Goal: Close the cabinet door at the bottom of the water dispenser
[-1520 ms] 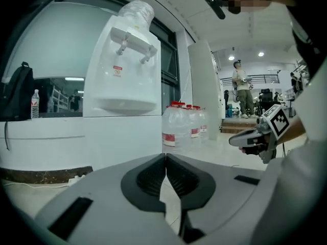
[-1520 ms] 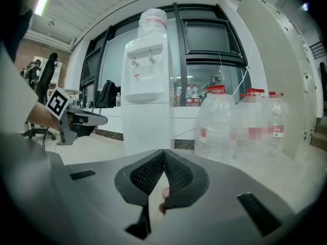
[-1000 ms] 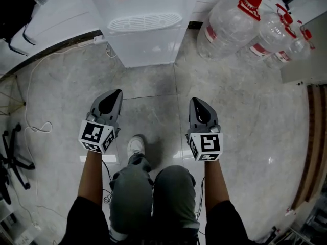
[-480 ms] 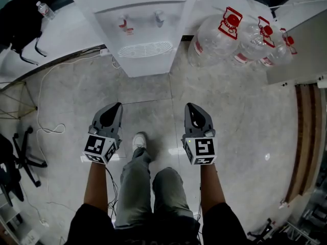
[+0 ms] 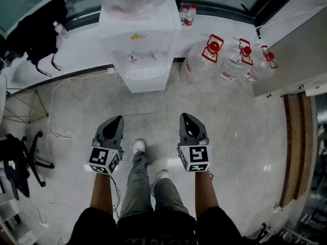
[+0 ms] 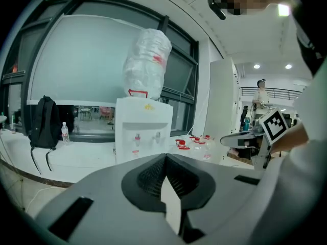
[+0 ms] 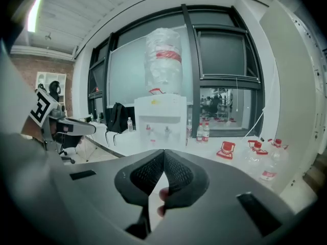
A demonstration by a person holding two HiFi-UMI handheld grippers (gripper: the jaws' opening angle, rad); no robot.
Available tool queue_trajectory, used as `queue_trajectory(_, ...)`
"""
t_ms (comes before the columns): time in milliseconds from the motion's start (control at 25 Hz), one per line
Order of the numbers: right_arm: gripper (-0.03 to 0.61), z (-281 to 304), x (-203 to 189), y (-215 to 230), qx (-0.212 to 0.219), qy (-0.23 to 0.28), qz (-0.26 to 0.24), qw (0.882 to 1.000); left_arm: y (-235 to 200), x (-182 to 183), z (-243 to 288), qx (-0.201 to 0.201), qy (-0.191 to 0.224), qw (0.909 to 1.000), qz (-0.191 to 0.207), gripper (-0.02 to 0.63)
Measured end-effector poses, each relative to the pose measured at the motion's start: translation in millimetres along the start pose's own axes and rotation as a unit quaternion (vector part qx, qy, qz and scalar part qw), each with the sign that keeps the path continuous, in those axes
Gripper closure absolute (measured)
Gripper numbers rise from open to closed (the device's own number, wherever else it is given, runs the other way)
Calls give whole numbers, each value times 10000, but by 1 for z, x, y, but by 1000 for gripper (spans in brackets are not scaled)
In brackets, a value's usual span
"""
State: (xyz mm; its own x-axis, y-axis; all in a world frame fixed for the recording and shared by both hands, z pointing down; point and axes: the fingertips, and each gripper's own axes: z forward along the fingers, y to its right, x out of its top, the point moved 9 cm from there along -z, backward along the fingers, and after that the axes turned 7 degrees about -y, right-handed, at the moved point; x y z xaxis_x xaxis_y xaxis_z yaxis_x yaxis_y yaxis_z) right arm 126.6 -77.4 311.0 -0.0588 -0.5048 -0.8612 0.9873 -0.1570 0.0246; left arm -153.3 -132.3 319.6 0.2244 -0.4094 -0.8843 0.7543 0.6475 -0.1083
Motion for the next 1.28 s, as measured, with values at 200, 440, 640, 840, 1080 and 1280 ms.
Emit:
queue_trajectory(200,566,-53,43,-1,24,-131,-210,9997,20,53,-48,164,145,9997,-108,600)
queue_trajectory(440,566,-112,87,-1,-119,191,-281,9994,38,103,-103,433,523,9975,-182,600)
queue_trajectory(640,566,-155,107,0,-170,384,-269,9988,51,132,-139,562,793,9950,-221,600)
queue_trajectory(840,566,-191,125,-6,-200,530,-337,9978,75,149,-174,566,979,9934,-186,600)
queue_trajectory(1080,566,-225,134,-19,-73,651,-278,9975,97,149,-209,511,1013,9933,-227,600)
queue_trajectory(1280,566,-245,138,-26,-103,741,-351,9966,103,157,-232,595,1113,9919,-159,600)
